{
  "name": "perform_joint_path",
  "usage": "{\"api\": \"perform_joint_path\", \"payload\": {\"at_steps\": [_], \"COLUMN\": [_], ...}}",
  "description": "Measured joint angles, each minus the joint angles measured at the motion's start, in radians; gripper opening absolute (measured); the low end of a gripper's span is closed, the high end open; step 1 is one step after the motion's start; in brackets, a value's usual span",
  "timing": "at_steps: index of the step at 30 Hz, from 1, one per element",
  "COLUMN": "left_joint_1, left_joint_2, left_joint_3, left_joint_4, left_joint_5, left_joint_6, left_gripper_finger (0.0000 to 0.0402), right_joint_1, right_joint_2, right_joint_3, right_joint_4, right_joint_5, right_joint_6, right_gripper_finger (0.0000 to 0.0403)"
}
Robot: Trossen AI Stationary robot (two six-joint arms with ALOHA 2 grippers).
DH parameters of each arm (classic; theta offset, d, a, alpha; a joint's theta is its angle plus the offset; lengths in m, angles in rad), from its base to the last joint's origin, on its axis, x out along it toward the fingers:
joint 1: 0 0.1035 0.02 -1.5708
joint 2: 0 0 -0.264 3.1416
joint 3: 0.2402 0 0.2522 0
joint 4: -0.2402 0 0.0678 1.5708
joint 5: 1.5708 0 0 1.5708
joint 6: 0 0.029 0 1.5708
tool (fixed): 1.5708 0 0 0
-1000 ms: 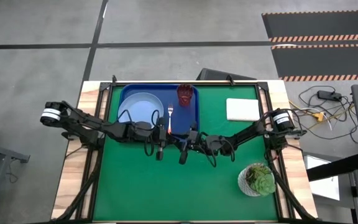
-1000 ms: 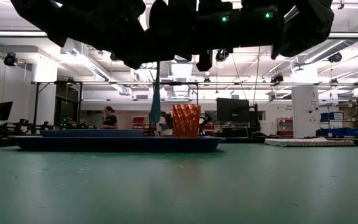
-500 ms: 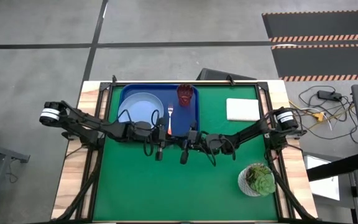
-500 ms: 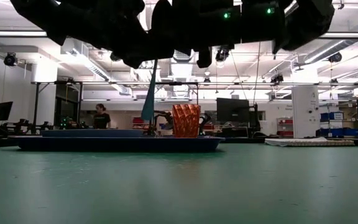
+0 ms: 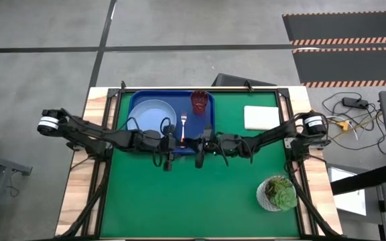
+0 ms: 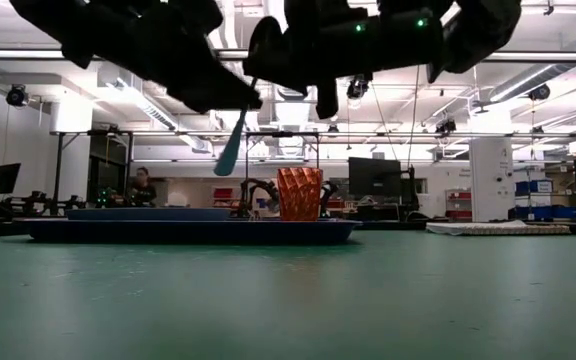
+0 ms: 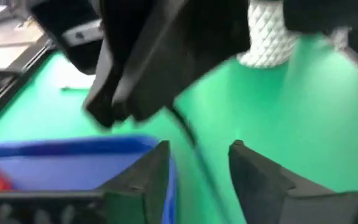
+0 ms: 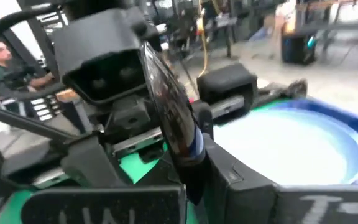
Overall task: Pick and place plate/cup/fork/spoon on tray
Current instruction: Put the blue spoon on the blue serving tray to the right of the orange fork
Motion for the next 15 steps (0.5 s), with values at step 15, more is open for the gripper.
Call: {"api": "perform_joint_path", "payload": {"at_steps": [15], "left_joint_1": [-0.003], "left_joint_2": [-0.289], "left_joint_3": [-0.06], "left_joint_4": [-0.272], "left_joint_5": [-0.126], "left_joint_6": [-0.011], "left_gripper_finger": [0.0189], "right_joint_1": [-0.33], "right_joint_2": [-0.05], "right_joint_3": [0.13], "right_joint_4": [-0.494], "right_joint_5": [-0.408], "right_joint_6": [0.342], "right_gripper_finger": [0.0009]}}
